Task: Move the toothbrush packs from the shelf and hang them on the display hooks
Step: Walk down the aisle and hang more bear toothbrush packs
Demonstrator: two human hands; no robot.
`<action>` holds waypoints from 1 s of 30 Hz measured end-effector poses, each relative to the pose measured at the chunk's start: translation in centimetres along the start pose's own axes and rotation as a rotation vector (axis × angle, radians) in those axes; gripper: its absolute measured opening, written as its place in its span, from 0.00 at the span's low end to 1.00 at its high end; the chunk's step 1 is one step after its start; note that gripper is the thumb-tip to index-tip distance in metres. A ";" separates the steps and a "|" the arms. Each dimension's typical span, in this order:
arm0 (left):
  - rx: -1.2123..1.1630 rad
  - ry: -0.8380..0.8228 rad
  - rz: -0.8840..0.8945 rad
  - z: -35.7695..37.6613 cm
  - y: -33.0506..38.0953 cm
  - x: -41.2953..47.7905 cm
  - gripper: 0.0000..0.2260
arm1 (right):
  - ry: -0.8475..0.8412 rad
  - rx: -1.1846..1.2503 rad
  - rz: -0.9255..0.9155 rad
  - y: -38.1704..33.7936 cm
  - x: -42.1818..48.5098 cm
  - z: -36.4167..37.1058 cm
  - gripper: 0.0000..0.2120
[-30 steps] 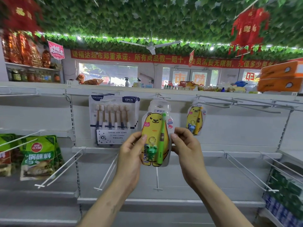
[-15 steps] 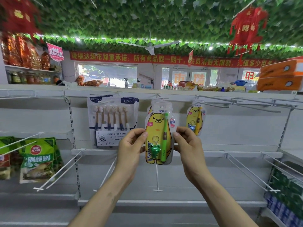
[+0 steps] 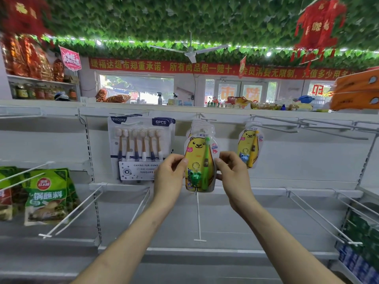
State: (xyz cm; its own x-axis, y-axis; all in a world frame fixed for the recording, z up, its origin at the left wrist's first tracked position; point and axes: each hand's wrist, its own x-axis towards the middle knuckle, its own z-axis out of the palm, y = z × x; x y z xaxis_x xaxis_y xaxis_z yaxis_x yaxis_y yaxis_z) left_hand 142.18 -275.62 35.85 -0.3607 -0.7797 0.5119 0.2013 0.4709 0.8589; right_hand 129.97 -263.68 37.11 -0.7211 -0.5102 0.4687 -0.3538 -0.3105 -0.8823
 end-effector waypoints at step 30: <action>0.406 -0.096 0.095 4.3 -1.5 -2.3 0.17 | 0.020 -0.921 -0.138 2.6 -0.6 -4.2 0.11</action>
State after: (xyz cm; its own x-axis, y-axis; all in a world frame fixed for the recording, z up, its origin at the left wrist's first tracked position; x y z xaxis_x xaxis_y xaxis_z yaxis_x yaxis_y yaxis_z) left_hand 138.83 -272.76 33.34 -0.4448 -0.6920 0.5686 -0.1302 0.6781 0.7234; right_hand 126.95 -260.81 34.31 -0.6442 -0.4999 0.5789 -0.7644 0.3956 -0.5091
